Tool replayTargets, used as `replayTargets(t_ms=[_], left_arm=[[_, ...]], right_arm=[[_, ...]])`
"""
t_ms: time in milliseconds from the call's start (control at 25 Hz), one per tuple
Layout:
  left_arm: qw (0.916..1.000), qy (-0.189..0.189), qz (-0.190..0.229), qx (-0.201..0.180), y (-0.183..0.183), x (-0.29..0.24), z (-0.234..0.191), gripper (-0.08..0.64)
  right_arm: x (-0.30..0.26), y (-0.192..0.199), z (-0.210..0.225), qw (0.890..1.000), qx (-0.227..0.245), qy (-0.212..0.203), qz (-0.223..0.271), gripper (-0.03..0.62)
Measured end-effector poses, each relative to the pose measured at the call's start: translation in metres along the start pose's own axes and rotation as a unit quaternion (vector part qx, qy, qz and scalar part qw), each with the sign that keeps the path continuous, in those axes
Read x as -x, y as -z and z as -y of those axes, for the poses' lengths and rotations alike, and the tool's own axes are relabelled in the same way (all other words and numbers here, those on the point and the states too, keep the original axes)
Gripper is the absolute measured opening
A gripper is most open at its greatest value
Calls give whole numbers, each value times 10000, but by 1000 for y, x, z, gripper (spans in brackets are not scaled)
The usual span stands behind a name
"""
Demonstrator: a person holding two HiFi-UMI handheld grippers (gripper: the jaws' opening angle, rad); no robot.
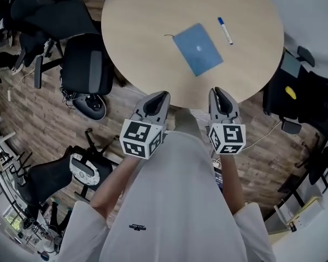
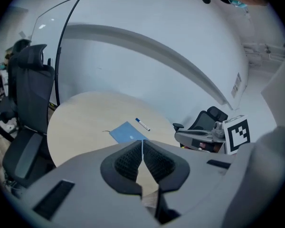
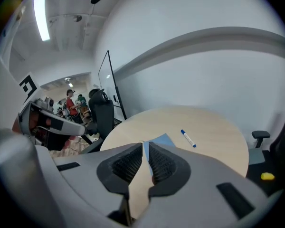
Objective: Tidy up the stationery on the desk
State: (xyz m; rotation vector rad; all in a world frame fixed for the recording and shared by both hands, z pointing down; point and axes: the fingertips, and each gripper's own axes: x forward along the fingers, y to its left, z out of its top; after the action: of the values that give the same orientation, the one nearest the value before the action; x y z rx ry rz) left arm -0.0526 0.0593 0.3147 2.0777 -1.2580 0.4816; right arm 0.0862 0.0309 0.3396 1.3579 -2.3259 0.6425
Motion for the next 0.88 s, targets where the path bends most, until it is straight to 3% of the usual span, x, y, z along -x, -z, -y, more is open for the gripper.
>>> replayTargets(t_ms=[160,240,280,480,880], left_arm=[[10000,0,-79,4,4,-21,-4,26],[9999,-28,-124,3,8,-35,-1,26],[9999,-14,-162,-1,10,-44,0,26],[9992,55,-391,59,21,-83,7,26],[9983,-254,-495,174,37,-151,-11,28]], right_arm=[[-25,4,6,9998,84,-101,-141,42],[-35,7,13,9993,104,-206,-284,133],[-41,8,18,9991,108,-230,-329,145],[-67,12,43,9989,96,-210,-418,146],[-125,32,85,9978,4,-173,-633,146]])
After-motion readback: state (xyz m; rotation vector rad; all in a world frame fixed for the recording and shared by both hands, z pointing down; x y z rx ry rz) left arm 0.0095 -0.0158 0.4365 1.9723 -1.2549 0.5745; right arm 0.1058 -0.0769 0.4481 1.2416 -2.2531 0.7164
